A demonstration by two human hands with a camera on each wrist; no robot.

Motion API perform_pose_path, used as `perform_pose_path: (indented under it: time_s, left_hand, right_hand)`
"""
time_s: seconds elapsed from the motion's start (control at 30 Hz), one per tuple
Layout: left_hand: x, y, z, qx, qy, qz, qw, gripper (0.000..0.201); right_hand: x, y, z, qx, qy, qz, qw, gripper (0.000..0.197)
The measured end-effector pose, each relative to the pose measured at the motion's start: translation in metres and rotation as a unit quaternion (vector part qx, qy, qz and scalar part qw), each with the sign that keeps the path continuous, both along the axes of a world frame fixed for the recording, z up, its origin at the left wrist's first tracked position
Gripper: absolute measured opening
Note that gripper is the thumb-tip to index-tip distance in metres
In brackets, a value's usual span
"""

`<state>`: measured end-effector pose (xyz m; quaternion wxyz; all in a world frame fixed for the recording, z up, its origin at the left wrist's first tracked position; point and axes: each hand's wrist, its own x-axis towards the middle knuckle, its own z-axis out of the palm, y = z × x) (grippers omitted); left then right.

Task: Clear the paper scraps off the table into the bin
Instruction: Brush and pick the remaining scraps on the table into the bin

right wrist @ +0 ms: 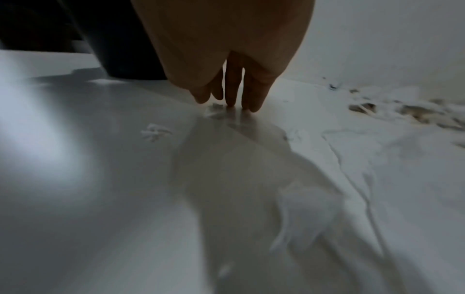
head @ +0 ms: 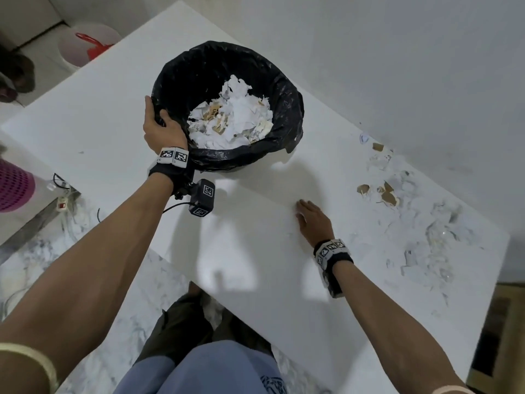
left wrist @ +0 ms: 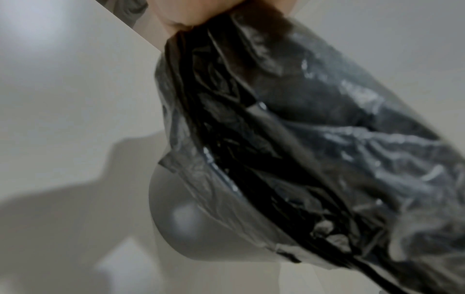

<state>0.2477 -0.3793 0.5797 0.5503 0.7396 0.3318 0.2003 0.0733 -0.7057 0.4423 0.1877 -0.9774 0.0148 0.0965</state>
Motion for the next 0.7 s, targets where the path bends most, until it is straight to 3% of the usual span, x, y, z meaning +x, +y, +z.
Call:
perform_pose_path:
  time_s: [0.2,0.33,0.5,0.7]
  left_hand:
    - [0.006,0.004,0.005,0.007,0.001,-0.051,0.999,0.042]
    - [0.011,0.006,0.006,0.004,0.001,-0.071,0.997,0.042]
    - [0.015,0.009,0.003,0.001,0.004,-0.096,0.995,0.043]
    - [0.020,0.010,-0.001,0.005,-0.005,-0.117,0.993,0.043]
  right_hand:
    - [-0.038,0.032,0.012,0.069,0.000,-0.174,0.982,0.047]
    - [-0.051,0.061,0.011,0.067,0.028,-0.243,0.967,0.056]
    - [-0.031,0.071,0.009,0.077,0.009,-0.275,0.958,0.063]
    - [-0.007,0.049,0.006,0.031,0.065,-0.157,0.985,0.068]
